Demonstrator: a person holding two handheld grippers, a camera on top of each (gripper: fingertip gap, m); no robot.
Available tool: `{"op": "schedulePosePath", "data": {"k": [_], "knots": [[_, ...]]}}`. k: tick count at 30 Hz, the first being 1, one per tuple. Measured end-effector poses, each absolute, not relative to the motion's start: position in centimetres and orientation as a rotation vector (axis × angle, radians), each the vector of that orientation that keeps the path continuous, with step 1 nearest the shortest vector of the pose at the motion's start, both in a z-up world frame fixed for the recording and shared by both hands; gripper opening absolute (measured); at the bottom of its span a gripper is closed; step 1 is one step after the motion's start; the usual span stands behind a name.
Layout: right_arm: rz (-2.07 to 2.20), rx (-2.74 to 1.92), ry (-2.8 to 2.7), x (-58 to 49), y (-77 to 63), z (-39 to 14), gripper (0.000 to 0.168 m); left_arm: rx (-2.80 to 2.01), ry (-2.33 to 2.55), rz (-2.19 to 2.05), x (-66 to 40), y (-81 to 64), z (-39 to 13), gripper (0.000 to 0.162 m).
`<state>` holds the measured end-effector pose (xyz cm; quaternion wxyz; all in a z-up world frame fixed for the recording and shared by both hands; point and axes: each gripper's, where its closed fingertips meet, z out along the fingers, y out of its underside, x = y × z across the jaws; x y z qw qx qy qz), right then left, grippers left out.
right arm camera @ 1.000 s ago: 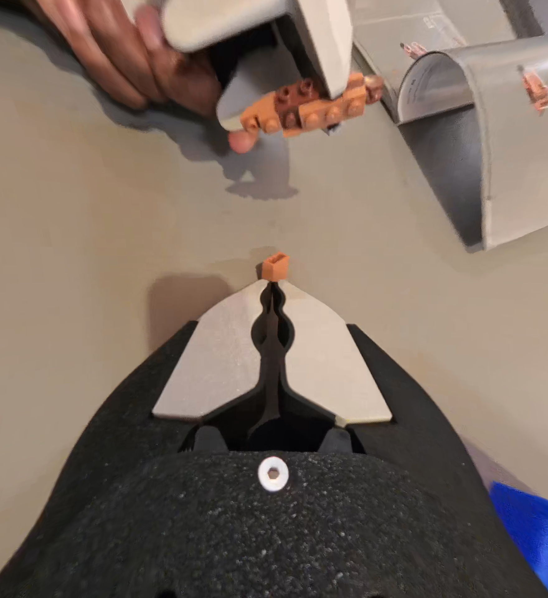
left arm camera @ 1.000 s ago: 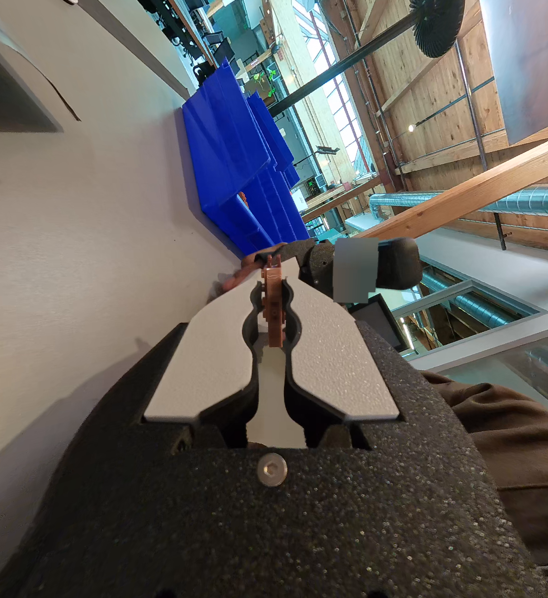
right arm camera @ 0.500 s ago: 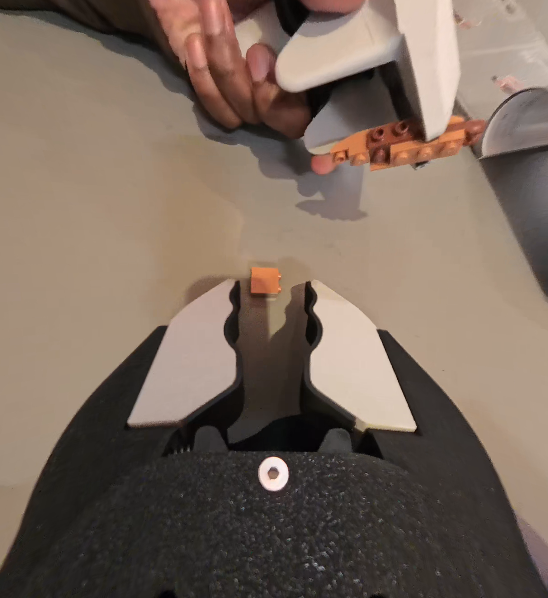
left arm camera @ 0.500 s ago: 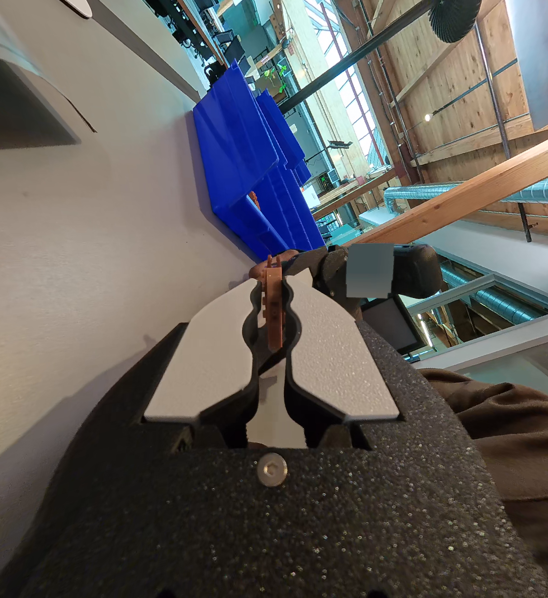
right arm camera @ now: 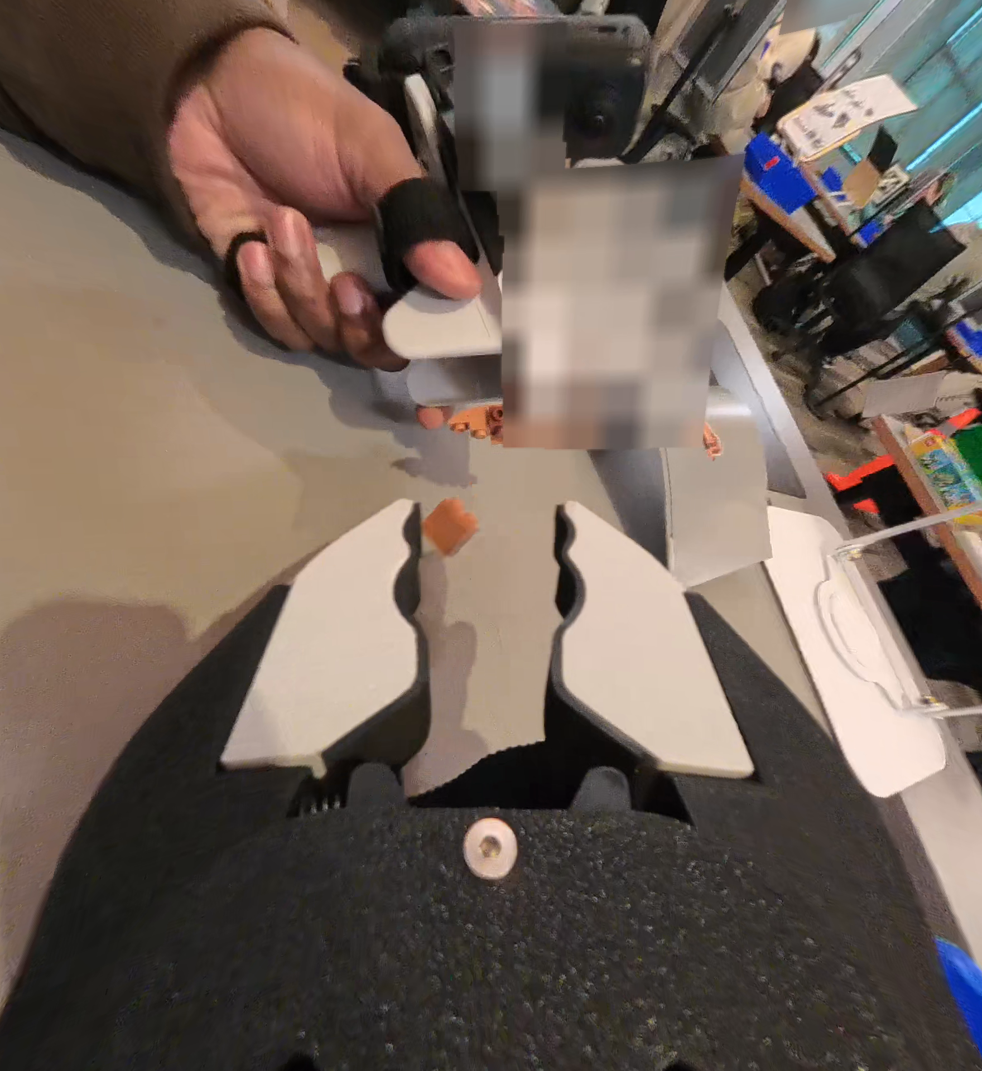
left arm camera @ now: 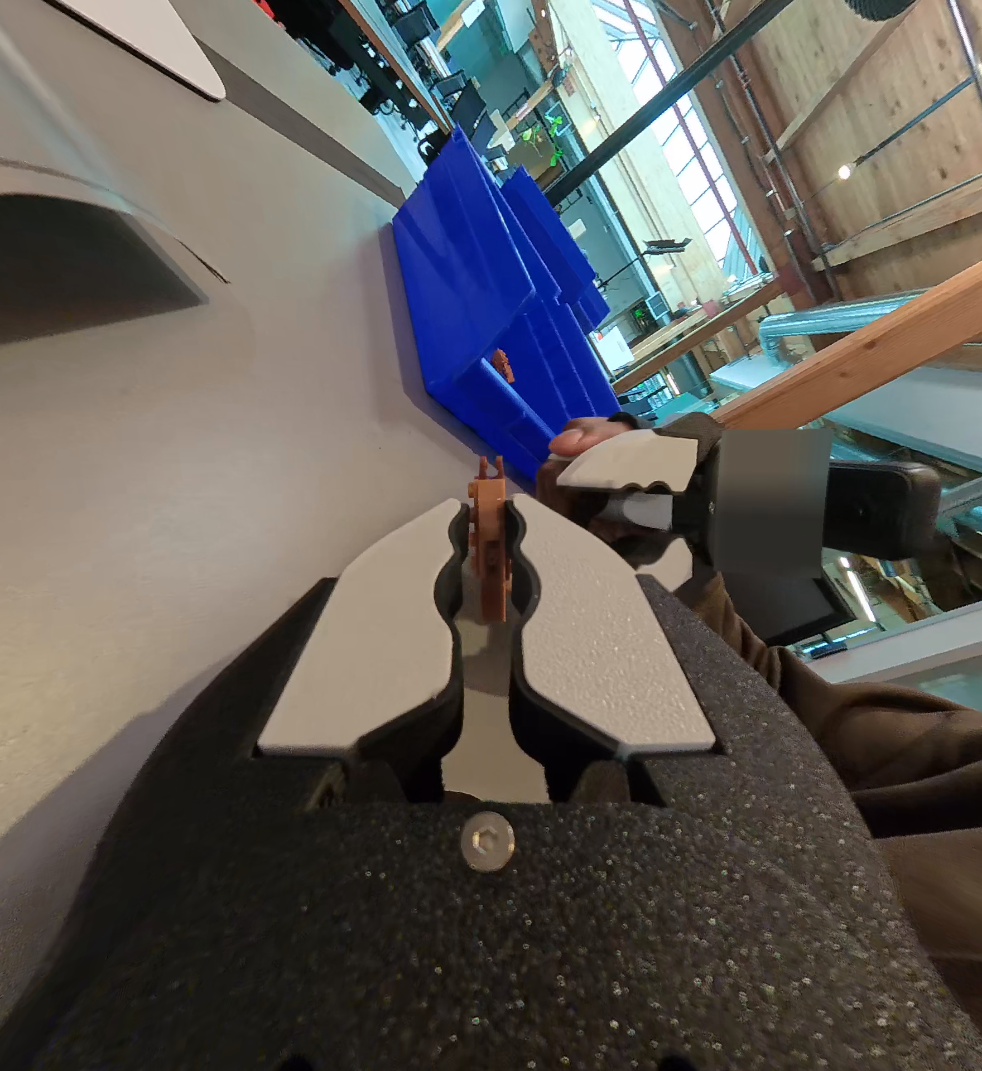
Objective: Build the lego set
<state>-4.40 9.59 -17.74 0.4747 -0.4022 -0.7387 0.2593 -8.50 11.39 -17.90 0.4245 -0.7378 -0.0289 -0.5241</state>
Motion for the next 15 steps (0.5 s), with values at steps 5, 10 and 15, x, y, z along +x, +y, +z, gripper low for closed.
{"op": "schedulePosePath", "data": {"k": [5, 10, 15], "knots": [[0.666, -1.100, -1.827, -2.6, 10.3, -19.4, 0.051, -1.847, -0.082, -1.279, -9.2, 11.6, -18.0, 0.012], [0.574, -1.277, -1.875, -1.5, 10.7, -21.8, 0.042, -1.854, -0.074, -1.278, -9.1, 11.6, -18.1, 0.012], [0.566, -1.474, -1.826, -1.8, 11.2, -22.5, 0.038, -1.865, -0.057, -1.266, -8.9, 11.5, -18.2, 0.012]]}}
